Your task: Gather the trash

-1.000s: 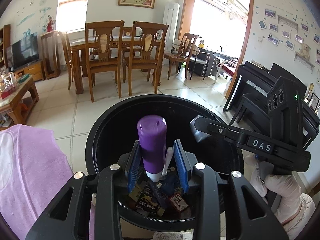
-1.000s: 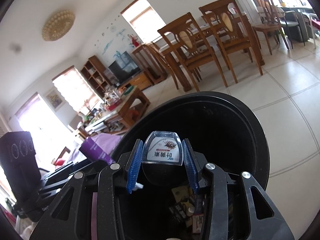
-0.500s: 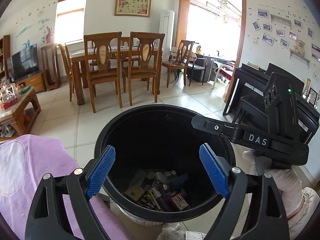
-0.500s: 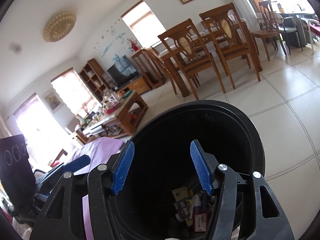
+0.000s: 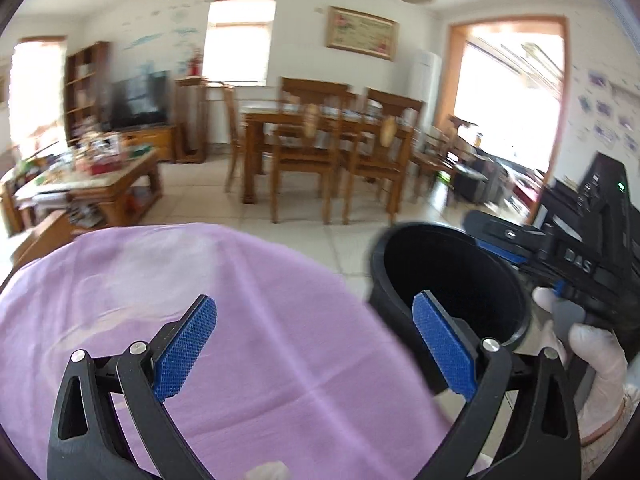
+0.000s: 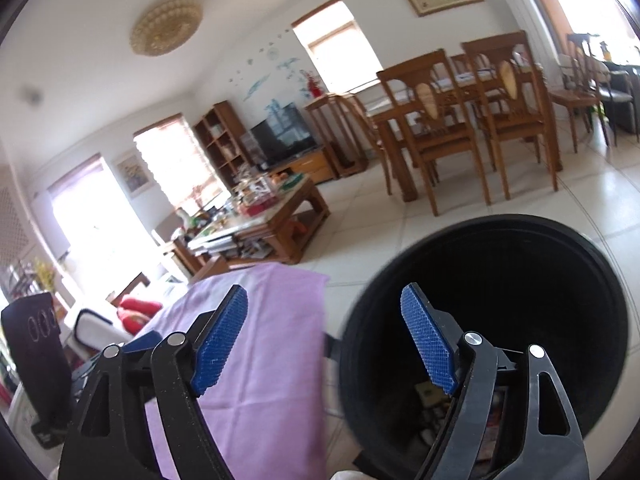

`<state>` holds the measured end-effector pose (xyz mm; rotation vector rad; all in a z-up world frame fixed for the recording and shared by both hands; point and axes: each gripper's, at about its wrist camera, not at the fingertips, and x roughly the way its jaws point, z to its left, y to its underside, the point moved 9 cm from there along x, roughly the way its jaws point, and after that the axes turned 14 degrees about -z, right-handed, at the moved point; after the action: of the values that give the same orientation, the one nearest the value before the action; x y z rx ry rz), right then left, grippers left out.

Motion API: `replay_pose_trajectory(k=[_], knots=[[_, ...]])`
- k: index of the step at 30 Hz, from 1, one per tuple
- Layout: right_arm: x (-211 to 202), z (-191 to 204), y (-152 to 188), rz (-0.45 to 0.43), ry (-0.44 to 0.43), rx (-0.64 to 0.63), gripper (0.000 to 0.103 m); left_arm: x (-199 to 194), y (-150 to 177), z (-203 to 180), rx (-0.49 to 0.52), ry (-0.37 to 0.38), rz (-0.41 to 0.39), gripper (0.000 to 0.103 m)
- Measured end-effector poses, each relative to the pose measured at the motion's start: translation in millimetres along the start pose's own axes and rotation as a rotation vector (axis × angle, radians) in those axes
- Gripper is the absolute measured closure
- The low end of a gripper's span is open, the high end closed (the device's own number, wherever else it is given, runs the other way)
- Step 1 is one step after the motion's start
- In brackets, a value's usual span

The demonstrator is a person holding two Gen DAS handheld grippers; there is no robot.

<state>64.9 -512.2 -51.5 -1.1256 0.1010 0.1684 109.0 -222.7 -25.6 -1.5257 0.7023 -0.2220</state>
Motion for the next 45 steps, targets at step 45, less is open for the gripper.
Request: replay_pose_trajectory(k=[45], knots=[[79, 243, 107, -0.057, -0.165, -0.361, 0.005, -150, 15, 225, -0.066, -0.618, -0.16, 0.005]])
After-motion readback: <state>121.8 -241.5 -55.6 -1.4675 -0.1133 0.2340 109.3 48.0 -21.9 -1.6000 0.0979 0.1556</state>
